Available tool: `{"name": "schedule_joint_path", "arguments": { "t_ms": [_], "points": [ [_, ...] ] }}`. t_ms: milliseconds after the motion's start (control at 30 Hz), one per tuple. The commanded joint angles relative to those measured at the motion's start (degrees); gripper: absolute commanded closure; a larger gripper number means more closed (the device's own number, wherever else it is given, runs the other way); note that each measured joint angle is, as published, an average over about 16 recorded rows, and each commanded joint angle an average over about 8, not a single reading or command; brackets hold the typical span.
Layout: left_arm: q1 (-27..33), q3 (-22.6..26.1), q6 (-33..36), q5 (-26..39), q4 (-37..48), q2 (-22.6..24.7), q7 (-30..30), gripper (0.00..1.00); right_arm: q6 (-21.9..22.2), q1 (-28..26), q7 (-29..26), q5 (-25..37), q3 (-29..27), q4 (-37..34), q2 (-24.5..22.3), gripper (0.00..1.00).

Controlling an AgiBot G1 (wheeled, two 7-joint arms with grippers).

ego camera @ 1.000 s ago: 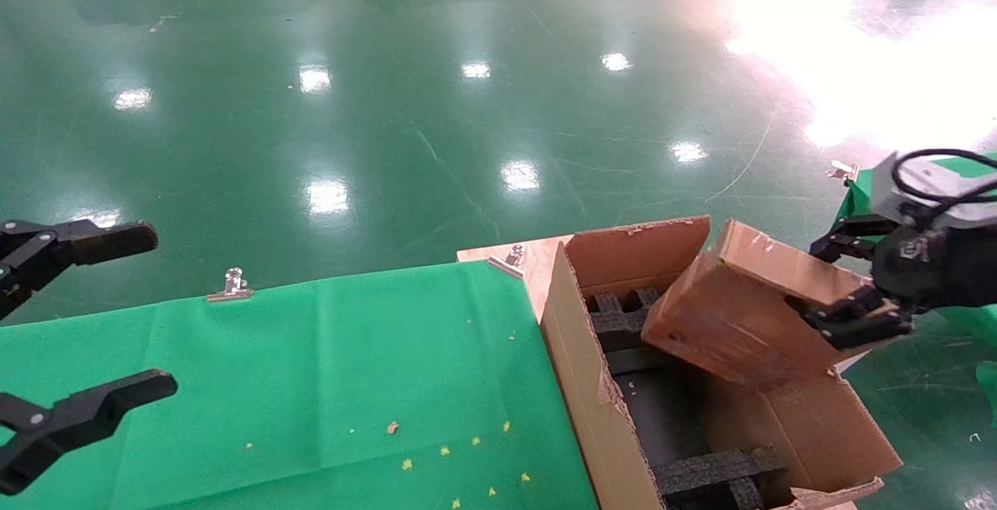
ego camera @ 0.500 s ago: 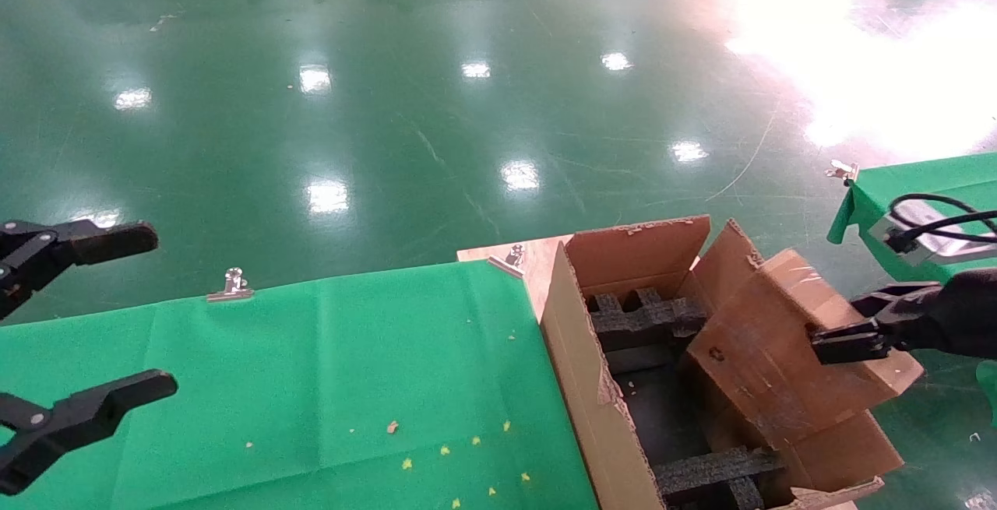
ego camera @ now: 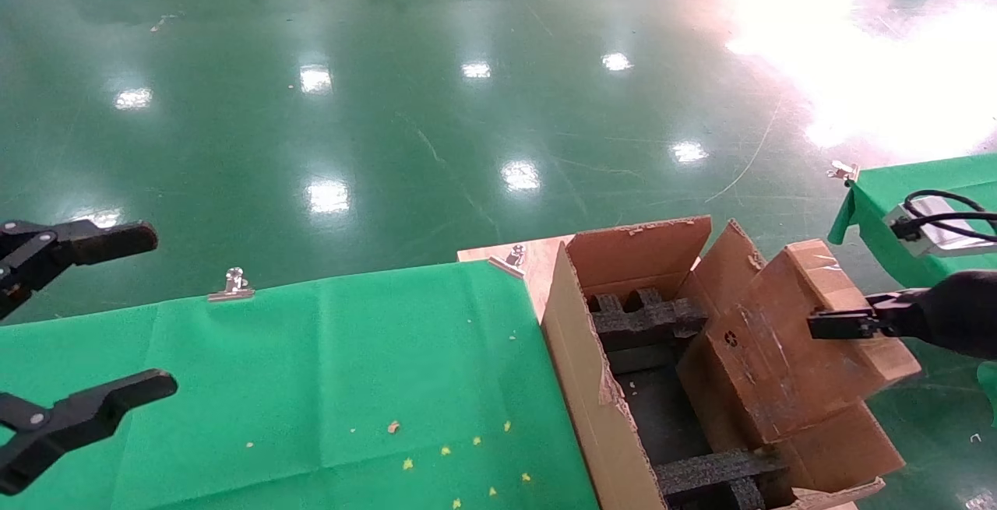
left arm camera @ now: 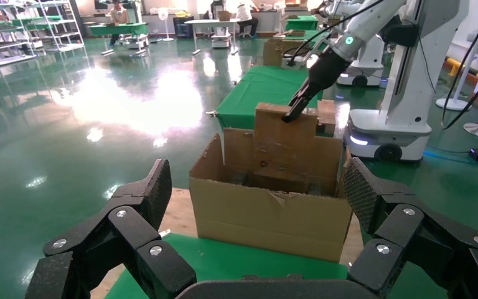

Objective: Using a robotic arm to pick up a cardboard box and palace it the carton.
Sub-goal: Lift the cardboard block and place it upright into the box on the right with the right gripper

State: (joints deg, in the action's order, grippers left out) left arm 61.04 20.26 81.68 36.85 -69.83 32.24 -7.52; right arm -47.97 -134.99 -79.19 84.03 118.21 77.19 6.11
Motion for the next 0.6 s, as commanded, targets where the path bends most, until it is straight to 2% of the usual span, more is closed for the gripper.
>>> {"name": "schedule_joint_path", "arguments": {
  "t_ms": [33,333,600],
  "points": [
    [0.00,0.00,0.00,0.00,0.00,0.00,0.00,0.00,2.23,1.10,-1.97,-0.11,0.72,0.01,0.58,1.00],
    [0.00,0.00,0.00,0.00,0.00,0.00,0.00,0.00,11.11,6.21,-9.08,1.40,3.66,-0.02,3.64,1.00],
    [0.00,0.00,0.00,0.00,0.00,0.00,0.00,0.00,13.63,8.68,-14.16,3.04,5.38,0.34,4.45,1.00]
  ]
}}
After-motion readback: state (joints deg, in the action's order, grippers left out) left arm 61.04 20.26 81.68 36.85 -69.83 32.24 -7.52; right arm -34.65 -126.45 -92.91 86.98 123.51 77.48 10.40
